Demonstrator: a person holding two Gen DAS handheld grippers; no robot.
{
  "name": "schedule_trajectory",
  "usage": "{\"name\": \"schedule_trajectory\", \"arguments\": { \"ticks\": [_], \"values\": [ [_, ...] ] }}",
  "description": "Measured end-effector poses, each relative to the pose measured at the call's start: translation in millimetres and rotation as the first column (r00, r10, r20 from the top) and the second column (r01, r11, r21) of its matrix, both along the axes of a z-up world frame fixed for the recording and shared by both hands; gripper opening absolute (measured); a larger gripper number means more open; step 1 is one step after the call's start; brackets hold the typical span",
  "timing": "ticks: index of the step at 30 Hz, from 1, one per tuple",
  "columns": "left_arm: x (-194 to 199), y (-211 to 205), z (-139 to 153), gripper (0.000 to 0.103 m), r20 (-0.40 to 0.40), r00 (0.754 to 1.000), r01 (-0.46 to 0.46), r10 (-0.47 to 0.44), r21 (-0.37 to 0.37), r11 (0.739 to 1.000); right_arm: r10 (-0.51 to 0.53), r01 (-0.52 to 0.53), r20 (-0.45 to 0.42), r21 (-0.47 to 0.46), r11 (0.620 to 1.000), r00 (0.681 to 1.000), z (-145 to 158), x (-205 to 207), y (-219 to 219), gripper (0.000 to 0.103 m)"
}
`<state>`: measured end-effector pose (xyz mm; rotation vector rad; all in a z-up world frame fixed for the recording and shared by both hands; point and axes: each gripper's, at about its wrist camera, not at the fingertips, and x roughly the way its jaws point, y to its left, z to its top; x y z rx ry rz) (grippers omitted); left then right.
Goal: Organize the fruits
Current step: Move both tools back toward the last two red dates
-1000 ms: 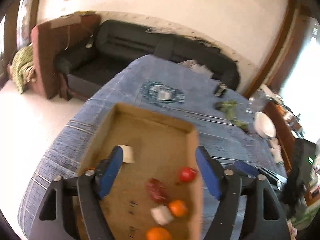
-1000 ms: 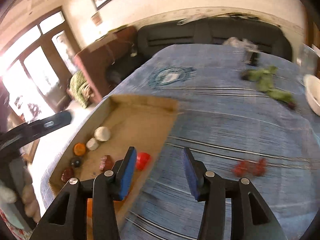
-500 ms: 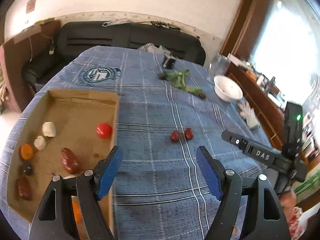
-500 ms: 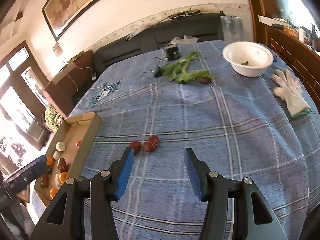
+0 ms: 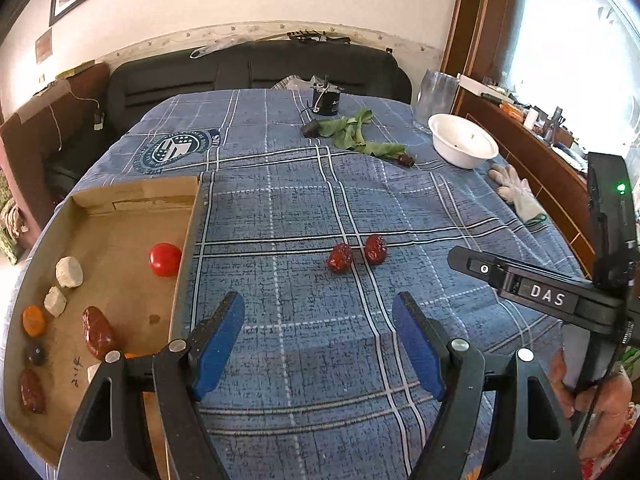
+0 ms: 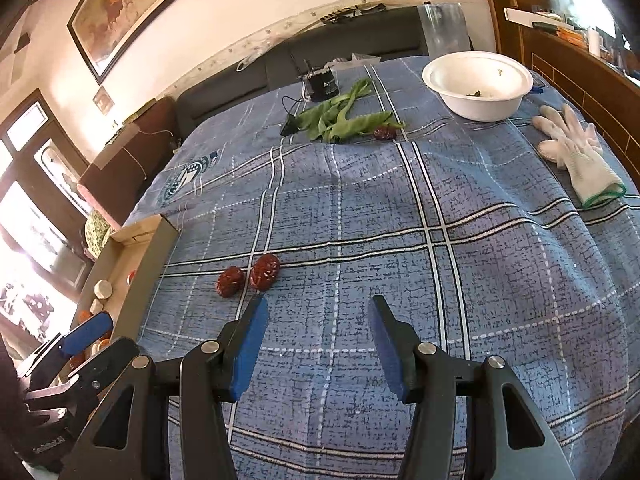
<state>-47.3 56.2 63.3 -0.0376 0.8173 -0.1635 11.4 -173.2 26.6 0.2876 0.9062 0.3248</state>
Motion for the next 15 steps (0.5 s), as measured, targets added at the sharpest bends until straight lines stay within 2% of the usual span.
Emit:
{"name": "schedule_trajectory", "arguments": {
  "ticks": [3, 10, 15],
  "values": [
    [10.6, -1.6, -5.6, 0.075, 0.002, 1.0, -0.013, 0.013, 0.01, 1.0, -0.003, 0.003, -0.007, -0.004, 1.0, 1.0, -2.4, 4.9, 1.0, 0.057],
    [40.6, 8.8, -22.5, 0.075, -0.014, 0.997, -0.073, 0.071, -0.102, 0.992, -0.035, 0.035, -0.011, 0.006, 0.999, 0.999, -2.8, 24.6, 5.7, 0.058],
    [43.7, 14.1, -35.5, 0.075, -0.023, 0.997, -0.079, 0.077, -0.116, 0.99, -0.016, 0.016, 0.004, 0.014, 1.0, 1.0, -5.2, 40.1, 22.2, 0.058]
  ]
}}
